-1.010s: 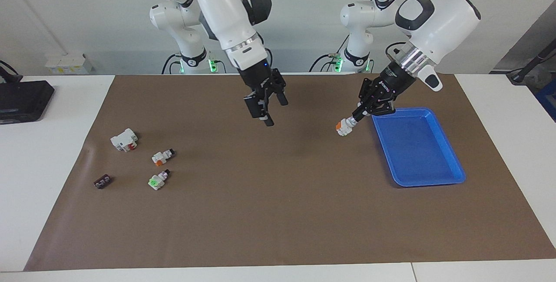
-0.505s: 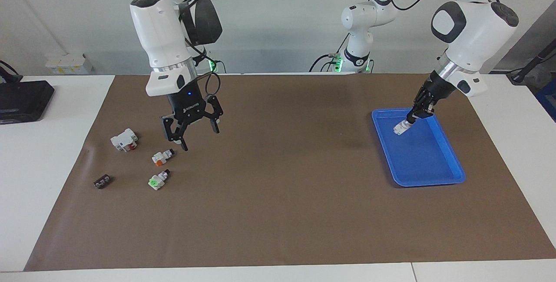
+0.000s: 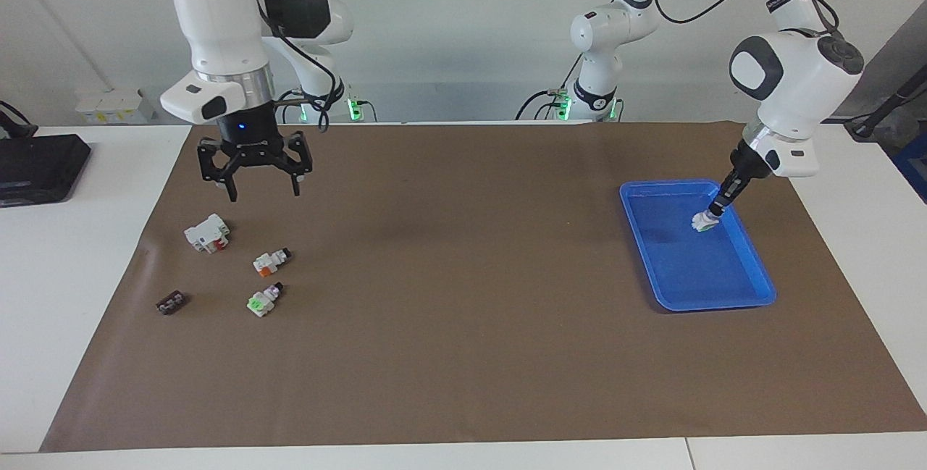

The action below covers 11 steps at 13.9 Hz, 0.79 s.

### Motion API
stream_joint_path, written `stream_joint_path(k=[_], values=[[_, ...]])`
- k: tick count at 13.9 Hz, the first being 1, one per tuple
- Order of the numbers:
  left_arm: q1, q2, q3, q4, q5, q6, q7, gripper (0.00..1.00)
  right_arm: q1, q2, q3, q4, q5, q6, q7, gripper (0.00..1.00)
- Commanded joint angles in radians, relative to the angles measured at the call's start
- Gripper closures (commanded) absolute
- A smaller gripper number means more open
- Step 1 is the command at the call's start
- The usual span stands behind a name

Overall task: Turn and place switch with both arms
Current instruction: 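Lower the switch into the blue tray with the left gripper and release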

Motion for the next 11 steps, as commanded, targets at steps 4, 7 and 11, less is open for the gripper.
stream_joint_path(k=[4,7,11], values=[[0.097,-0.019,-0.007,-0.127,0.052,0.119,0.192,1.0,-0.021,-0.132,-0.115,0.019,0.101,-0.25,0.035,0.0],[0.13,-0.024,-0.007,-0.196,0.052,0.208,0.223,1.0,-0.027,-0.038,-0.155,0.134,0.097,-0.333,0.024,0.0],[0.13,-0.027,-0.007,-0.204,0.052,0.199,0.223,1.0,-0.024,-0.021,-0.153,0.136,0.109,-0.377,0.009,0.0]])
